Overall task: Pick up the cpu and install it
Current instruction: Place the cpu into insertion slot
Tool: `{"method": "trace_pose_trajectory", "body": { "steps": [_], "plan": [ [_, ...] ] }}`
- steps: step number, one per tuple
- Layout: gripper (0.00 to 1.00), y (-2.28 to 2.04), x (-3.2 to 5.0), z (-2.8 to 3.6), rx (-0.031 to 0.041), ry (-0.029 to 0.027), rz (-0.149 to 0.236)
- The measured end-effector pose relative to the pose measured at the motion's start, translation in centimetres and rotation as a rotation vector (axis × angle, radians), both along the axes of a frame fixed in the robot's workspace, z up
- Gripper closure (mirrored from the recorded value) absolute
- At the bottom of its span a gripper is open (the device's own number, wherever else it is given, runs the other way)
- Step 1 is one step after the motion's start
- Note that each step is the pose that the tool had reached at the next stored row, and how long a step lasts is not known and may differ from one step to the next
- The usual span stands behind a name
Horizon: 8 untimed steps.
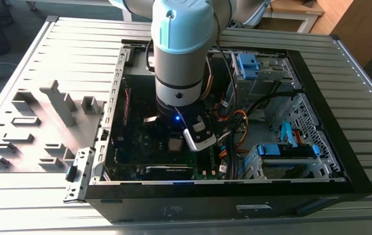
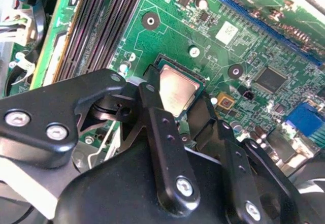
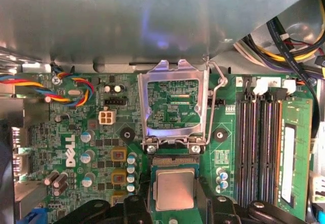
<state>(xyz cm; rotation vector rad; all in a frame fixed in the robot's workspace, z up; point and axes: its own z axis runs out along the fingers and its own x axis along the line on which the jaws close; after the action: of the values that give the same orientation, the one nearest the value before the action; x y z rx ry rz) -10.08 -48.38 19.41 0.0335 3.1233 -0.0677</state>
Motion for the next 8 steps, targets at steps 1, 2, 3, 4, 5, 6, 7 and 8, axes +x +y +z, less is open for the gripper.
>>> {"method": "trace_pose_trajectory", "body": {
  "steps": [1,2,3,4,5,6,7,8],
  "plan": [
    [0.55,0.00,0.00,-0.01,0.0000,0.0000,0.001],
    [0.55,0.00,0.00,-0.03,0.0000,0.0001,0.002],
    [0.55,0.00,0.01,-0.06,0.0001,-0.0001,0.005],
    [0.55,-0.01,0.01,-0.07,0.0000,-0.0003,0.010],
    [0.55,-0.01,0.01,-0.08,-0.0001,-0.0003,0.017],
    [0.55,-0.01,0.01,-0.10,-0.0001,-0.0004,0.026],
    [0.55,-0.01,0.01,-0.11,-0.0001,-0.0005,0.034],
    [0.55,-0.01,0.01,-0.11,0.0000,-0.0006,0.042]
  ]
}}
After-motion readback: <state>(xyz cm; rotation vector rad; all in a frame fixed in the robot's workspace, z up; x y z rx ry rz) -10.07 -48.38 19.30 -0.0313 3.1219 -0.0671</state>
